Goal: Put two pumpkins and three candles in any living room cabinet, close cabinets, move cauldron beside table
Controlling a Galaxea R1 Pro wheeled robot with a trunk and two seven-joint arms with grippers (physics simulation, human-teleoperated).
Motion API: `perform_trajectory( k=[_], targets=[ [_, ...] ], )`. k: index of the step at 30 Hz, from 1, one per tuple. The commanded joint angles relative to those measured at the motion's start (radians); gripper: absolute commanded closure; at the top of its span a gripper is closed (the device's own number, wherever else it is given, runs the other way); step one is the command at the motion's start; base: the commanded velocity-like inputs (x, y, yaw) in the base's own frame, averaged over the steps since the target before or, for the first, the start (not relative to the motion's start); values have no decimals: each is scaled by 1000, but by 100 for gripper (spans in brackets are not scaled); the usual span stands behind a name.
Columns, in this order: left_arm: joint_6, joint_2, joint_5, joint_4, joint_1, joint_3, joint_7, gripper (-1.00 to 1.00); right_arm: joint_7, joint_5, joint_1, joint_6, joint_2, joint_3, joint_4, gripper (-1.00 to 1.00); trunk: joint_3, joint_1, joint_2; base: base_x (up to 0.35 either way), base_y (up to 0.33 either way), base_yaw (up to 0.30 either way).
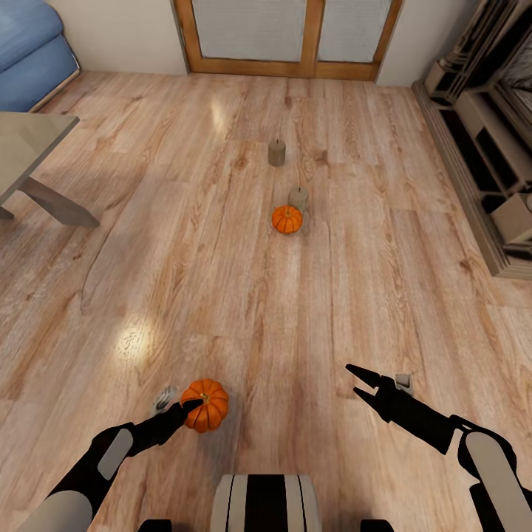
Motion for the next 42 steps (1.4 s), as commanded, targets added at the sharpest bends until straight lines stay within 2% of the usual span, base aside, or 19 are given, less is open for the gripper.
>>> perform_trajectory(
  k=[1,21,34,39,42],
  targets=[
    [-3,0,-30,2,0,4,2,100,10,10,-1,5,0,-1,0,-100,-1,0,0,0,0,0],
    [-3,2,-29,0,0,9,-7,100,10,9,-1,6,-1,-1,0,-100,-1,0,0,0,0,0],
    [-1,3,-27,0,0,8,-12,100,10,9,-1,5,0,-1,0,-100,50,-6,3,0,0,0],
    [5,8,-28,0,0,3,-129,100,10,9,-1,6,0,-1,0,-100,69,-8,4,0,0,0],
    [11,13,-29,0,0,4,-177,100,10,10,-1,5,1,-2,1,-100,81,-9,5,0,0,0]
  ],
)
